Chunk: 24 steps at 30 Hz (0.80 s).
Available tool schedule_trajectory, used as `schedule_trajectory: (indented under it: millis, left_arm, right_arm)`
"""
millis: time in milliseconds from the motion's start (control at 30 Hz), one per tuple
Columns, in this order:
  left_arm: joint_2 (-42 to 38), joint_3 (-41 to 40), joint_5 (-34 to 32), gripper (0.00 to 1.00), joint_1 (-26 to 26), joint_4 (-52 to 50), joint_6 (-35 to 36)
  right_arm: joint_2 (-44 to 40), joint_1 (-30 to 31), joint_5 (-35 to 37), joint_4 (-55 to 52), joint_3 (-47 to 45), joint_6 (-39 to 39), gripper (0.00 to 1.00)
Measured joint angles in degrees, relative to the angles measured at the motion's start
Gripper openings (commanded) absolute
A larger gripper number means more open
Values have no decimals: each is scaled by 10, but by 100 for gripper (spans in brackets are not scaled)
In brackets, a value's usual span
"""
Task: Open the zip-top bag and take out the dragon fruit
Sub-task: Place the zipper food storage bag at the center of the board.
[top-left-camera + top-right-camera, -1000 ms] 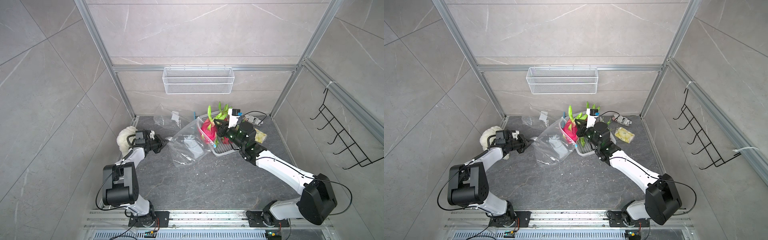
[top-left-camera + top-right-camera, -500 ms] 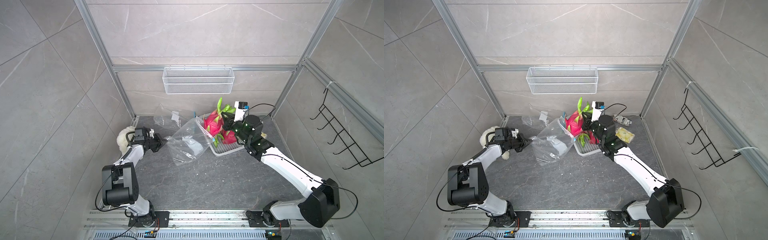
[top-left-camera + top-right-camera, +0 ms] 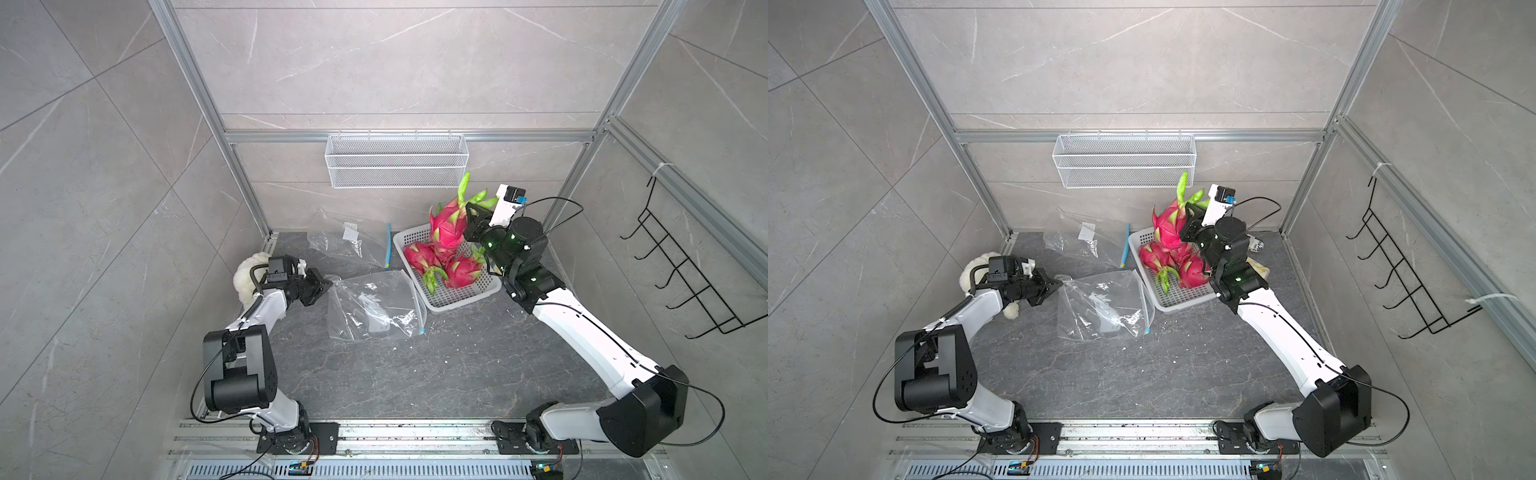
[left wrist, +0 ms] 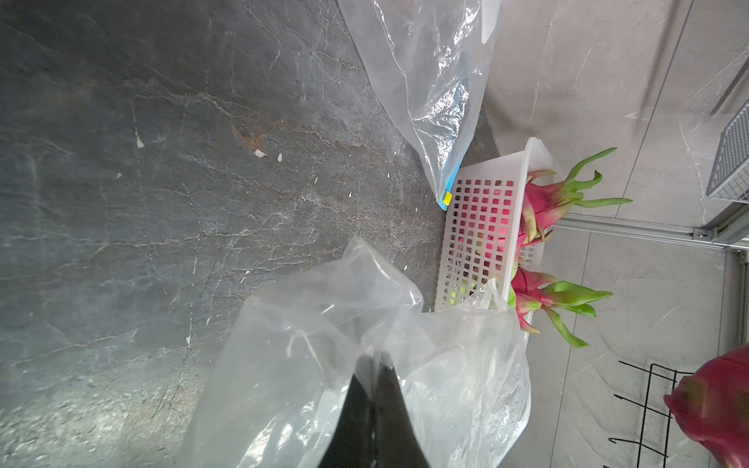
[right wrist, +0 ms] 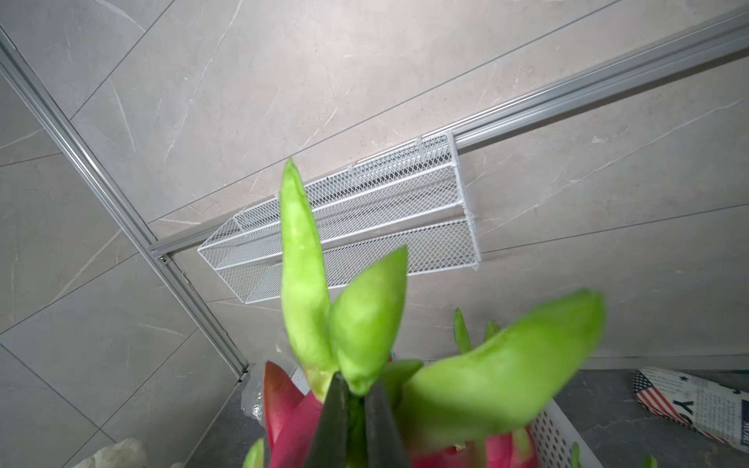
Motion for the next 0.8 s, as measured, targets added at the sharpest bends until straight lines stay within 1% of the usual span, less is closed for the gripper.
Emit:
schedule_trajectory:
  millis: [200, 233, 267, 333, 367, 467, 500, 533, 700, 800]
  left_arm:
    - [0, 0, -2, 0, 16, 0, 0]
    - [0, 0, -4, 3, 23, 0, 0]
    - [-1, 0, -6, 14, 31, 0, 0]
    - [-4, 0, -12, 48, 47, 2, -2]
    - [-8, 0, -14, 59, 53, 3, -4]
    - [-21, -1, -16, 81, 66, 3, -8]
    - [-26, -2, -17, 96, 67, 4, -9]
    - [-32, -3, -19, 99, 67, 5, -11]
    - [-76, -5, -49, 100, 66, 0, -2]
    - [-123, -16, -79, 100, 66, 1, 8]
  right_arm:
    - [-4, -1, 4, -2, -14, 0, 0]
    - [-5, -1, 5, -3, -21, 0, 0]
    - [-6, -1, 6, -3, -30, 0, 0]
    - [-7, -2, 9, -5, -49, 0, 0]
    - [-7, -2, 9, -7, -60, 0, 0]
    - [-7, -3, 8, -10, -90, 0, 0]
    - [-5, -3, 8, -10, -99, 0, 0]
    - [-3, -3, 8, -10, -108, 0, 0]
    - [22, -3, -2, -4, -144, 4, 0]
    - [47, -3, -12, 7, -166, 12, 0]
